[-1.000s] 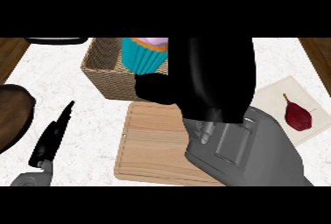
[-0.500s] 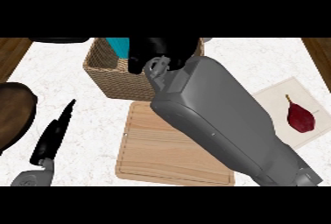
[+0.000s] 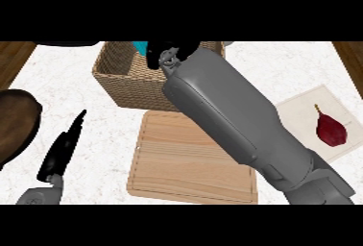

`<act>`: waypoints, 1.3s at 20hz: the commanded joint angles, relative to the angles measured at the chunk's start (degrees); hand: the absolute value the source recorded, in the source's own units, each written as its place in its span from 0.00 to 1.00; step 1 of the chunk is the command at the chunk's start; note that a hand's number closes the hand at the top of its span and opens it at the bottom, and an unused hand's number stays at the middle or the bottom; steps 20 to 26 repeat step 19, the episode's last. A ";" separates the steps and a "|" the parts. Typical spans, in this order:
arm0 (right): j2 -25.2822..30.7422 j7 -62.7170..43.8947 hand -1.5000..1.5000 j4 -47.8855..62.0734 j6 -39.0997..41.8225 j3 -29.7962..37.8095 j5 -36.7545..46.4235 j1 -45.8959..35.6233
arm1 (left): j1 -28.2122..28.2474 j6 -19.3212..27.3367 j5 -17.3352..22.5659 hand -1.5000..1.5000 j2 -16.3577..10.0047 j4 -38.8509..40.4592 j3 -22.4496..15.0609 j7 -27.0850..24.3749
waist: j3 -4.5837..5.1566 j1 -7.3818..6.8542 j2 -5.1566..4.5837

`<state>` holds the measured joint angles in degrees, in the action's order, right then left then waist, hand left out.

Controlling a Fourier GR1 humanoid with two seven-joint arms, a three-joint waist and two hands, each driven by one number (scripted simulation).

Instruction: Pick the cupcake from the cutting board and place it in the basket

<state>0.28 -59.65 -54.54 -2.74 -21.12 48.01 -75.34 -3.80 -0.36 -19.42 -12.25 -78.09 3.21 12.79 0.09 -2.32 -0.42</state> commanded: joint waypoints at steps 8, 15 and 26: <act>-0.27 2.96 0.00 15.36 -20.61 -2.85 -5.25 -3.32 | -1.28 0.09 -0.55 0.50 -0.50 1.40 0.63 -1.01 | -0.01 -0.63 -0.25; -0.26 -5.04 0.00 14.14 -32.49 2.10 -2.05 -6.10 | 0.04 -2.17 1.38 0.50 -1.49 -0.76 1.49 -0.15 | -0.06 0.31 0.34; 0.78 -7.33 0.00 10.94 -37.12 3.86 0.58 1.43 | 2.47 0.55 0.05 0.50 0.68 -0.77 0.73 -0.57 | -0.13 2.48 0.90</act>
